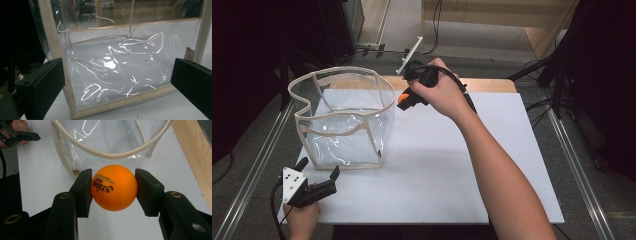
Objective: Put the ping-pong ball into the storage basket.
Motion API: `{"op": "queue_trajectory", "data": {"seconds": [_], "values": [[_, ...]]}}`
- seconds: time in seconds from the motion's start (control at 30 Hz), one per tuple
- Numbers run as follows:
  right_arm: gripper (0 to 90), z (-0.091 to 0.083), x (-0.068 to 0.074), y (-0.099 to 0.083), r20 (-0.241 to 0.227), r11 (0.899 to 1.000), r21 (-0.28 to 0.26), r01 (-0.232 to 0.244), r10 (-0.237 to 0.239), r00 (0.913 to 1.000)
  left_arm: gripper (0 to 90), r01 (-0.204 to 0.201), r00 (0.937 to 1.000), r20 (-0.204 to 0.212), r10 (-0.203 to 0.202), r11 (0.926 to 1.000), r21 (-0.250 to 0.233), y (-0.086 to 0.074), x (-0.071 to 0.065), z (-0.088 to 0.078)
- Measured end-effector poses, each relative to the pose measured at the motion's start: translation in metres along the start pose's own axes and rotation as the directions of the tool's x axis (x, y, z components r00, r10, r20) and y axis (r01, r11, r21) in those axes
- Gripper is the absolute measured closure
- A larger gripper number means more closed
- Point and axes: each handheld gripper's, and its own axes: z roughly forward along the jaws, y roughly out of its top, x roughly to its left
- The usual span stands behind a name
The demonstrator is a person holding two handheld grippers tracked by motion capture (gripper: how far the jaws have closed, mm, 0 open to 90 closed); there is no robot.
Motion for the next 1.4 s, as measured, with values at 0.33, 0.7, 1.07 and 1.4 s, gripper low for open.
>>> {"op": "queue_trajectory", "data": {"seconds": [0.33, 0.7, 1.07, 1.4], "values": [[48.3, -0.012, 0.005, 0.013, 0.011, 1.000, -0.006, 0.022, -0.022, 0.9997, 0.0, -0.003, 1.0000, -0.001, 0.003, 1.0000, 0.003, 0.000, 0.000, 0.000], [48.3, -0.015, 0.009, 0.024, 0.009, 0.999, -0.017, 0.041, -0.041, 0.9991, 0.0, -0.005, 1.0000, -0.001, 0.005, 1.0000, 0.006, 0.000, 0.000, 0.000], [48.3, -0.012, 0.012, 0.034, 0.007, 0.999, -0.016, 0.052, -0.051, 0.9987, 0.0, -0.005, 1.0000, 0.000, 0.005, 1.0000, 0.006, 0.000, 0.000, 0.000], [48.3, -0.004, 0.013, 0.041, 0.001, 0.998, -0.021, 0.057, -0.057, 0.9984, 0.0, -0.005, 1.0000, 0.000, 0.005, 1.0000, 0.007, 0.000, 0.000, 0.000]]}}
